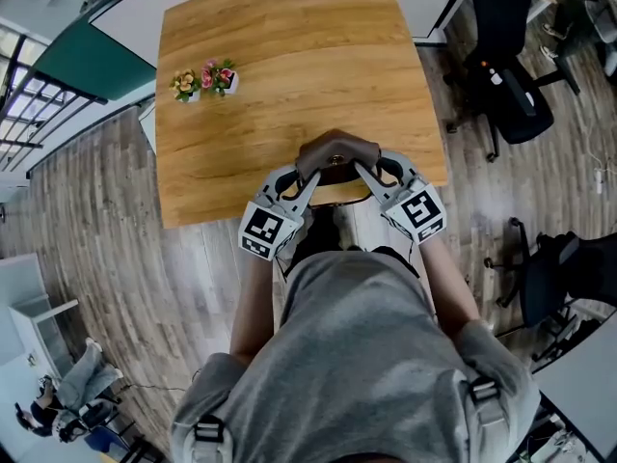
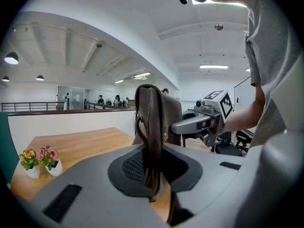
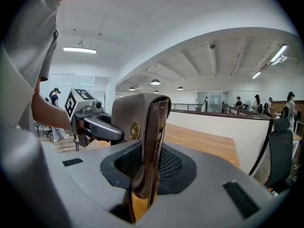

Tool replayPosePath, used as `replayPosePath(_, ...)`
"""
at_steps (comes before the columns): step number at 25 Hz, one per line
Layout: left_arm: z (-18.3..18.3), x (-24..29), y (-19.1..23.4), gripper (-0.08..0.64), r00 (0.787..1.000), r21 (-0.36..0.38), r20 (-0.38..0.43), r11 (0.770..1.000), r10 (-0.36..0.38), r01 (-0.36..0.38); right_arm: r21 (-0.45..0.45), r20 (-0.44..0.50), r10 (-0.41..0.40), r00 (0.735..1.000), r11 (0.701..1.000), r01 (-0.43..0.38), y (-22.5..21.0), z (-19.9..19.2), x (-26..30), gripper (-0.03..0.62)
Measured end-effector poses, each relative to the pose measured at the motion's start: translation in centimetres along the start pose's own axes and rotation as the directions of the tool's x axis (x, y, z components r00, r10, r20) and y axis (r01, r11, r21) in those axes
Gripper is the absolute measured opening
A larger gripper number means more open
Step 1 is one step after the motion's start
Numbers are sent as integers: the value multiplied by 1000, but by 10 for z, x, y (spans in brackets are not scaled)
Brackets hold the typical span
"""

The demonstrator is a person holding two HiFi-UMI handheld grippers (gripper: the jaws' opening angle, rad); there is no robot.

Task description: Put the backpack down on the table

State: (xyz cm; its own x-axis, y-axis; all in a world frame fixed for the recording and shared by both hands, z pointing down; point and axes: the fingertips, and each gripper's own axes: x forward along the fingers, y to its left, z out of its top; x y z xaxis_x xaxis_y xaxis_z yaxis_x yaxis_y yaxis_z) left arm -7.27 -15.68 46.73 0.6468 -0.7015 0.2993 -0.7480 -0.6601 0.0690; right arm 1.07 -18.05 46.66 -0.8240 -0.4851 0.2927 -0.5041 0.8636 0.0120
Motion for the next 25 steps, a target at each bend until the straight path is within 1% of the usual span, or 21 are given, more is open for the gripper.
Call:
replayPosePath(7,-1,14,24,63,999,9,-4,999,-51,51,-8,-19,-45,999,999,45,-14,1,18,83)
replayPosePath(12,-2,27,47,63,997,18,-8,997,-73,73,-10,-24,-81,996,997,81,-30,5,38,83)
replayPosePath(20,1,41,73,64,995,34,-20,994,-102,102,-20,-33,-112,993,994,112,-45,10,61,83)
replayPosePath(24,-3,48,81,64,993,37,-31,993,-112,113,14,-53,-137,989,990,138,-48,9,66,83)
replayPosePath(25,-5,49,83,64,993,42,-33,992,-116,117,10,-52,-137,989,990,138,-49,8,67,83)
